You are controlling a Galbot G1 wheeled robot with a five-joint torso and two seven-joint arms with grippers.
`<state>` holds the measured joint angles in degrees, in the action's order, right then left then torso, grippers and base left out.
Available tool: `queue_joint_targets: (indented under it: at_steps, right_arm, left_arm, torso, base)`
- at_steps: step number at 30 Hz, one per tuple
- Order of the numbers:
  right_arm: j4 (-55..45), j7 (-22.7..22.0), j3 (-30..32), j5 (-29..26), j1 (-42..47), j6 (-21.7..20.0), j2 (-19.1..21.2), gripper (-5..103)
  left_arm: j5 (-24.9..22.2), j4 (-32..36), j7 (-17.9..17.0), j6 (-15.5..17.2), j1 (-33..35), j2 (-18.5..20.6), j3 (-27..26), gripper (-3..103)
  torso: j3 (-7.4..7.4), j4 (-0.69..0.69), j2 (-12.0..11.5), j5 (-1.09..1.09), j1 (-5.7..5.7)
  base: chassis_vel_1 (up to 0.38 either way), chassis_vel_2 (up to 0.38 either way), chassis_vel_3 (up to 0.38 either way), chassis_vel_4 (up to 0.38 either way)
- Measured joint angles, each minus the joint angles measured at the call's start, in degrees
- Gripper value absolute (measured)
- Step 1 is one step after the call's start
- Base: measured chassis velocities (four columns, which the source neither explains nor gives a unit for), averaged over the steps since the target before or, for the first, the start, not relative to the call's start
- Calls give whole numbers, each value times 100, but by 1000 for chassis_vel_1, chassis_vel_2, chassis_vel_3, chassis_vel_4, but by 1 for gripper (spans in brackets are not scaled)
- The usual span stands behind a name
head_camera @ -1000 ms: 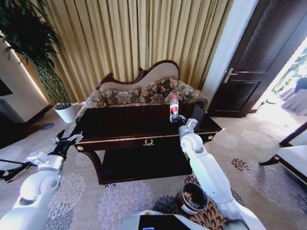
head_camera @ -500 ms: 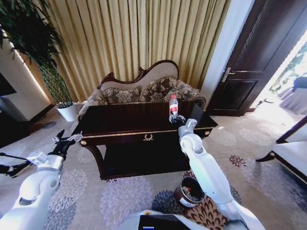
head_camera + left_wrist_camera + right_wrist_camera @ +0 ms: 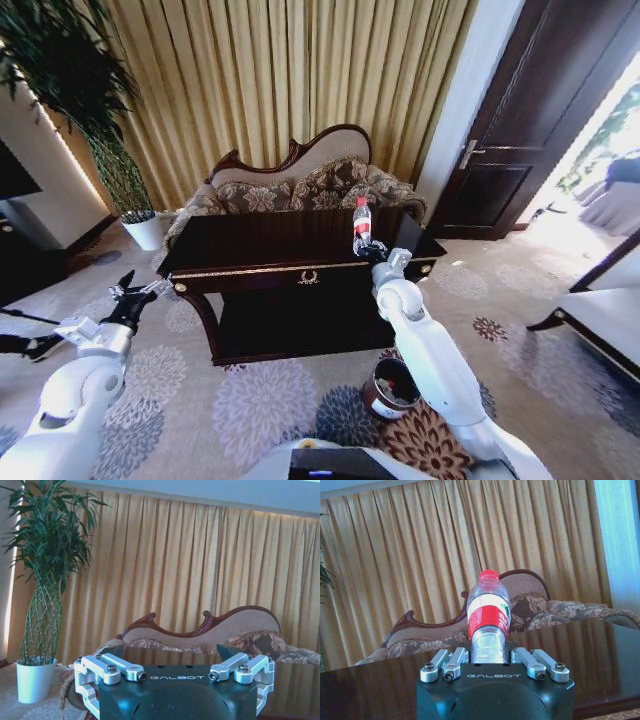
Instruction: Move to the front of the table and place the trash on the table into the trash bin.
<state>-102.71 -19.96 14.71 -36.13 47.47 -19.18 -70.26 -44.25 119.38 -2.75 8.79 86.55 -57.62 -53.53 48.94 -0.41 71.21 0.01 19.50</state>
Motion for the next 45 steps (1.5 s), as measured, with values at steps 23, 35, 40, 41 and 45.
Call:
queue_joint_targets:
  at_steps: [23, 35, 40, 41, 45]
  right_arm:
    - [2230, 2049, -86, -242, -597, 1296, 994, 32]
    - [2220, 2107, -59, -344, -554, 1360, 1133, 32]
    - [2116, 2076, -45, -342, -534, 1368, 1071, 32]
    - [2085, 2064, -38, -331, -519, 1366, 1042, 32]
    - [2027, 2011, -28, -306, -453, 1361, 929, 32]
  left_arm:
    - [-338, -63, 74, -39, 69, 398, -143, 100]
    - [-344, 7, 75, -39, 106, 385, -148, 100]
    - [-343, 33, 75, -37, 96, 355, -126, 100]
    - [-342, 35, 75, -37, 87, 346, -115, 100]
    - [-339, 37, 73, -34, 78, 325, -95, 100]
  torso:
    - [1, 0, 0, 0, 0]
    - [0, 0, 0, 0, 0]
    - [0, 0, 0, 0, 0]
    - [0, 1, 0, 0, 0]
    - [0, 0, 0, 0, 0]
  base:
    - [58, -58, -57, 60]
    - [44, -33, -39, 40]
    - [10, -7, -9, 9]
    - [0, 0, 0, 0]
    - [0, 0, 0, 0]
